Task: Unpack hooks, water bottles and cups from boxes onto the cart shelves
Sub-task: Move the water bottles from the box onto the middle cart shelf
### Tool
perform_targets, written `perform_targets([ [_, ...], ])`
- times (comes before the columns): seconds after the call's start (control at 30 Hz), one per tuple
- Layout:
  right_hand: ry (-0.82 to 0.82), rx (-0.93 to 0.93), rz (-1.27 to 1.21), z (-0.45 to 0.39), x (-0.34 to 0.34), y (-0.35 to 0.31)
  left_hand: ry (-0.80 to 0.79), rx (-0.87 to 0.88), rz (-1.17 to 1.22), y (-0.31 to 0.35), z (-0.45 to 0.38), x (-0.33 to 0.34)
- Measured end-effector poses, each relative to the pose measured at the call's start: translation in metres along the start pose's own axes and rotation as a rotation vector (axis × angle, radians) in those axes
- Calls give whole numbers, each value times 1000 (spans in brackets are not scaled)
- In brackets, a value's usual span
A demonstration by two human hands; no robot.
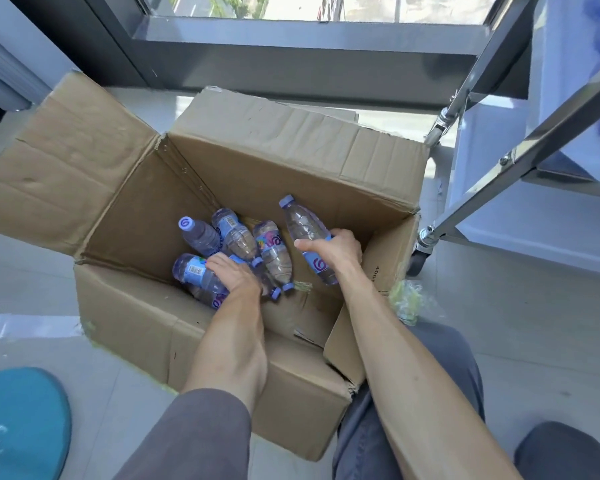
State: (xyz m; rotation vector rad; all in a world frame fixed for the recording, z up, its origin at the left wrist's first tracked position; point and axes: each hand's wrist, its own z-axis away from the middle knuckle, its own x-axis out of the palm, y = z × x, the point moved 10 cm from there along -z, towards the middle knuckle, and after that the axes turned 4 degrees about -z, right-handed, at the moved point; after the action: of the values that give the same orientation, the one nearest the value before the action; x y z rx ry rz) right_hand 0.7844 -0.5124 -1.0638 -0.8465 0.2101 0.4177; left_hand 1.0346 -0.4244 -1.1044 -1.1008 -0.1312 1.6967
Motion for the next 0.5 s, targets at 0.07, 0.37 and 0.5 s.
perform_targets([
  [0.07, -7, -14, -6, -2, 2, 0, 27, 36, -100, 7, -8, 6],
  [0.37, -69, -335, -182, 26, 6, -52, 58, 194, 751, -20, 15, -41],
  [0.5, -91, -485, -433, 63, -16, -71, -53, 322, 1569, -10, 53, -56],
])
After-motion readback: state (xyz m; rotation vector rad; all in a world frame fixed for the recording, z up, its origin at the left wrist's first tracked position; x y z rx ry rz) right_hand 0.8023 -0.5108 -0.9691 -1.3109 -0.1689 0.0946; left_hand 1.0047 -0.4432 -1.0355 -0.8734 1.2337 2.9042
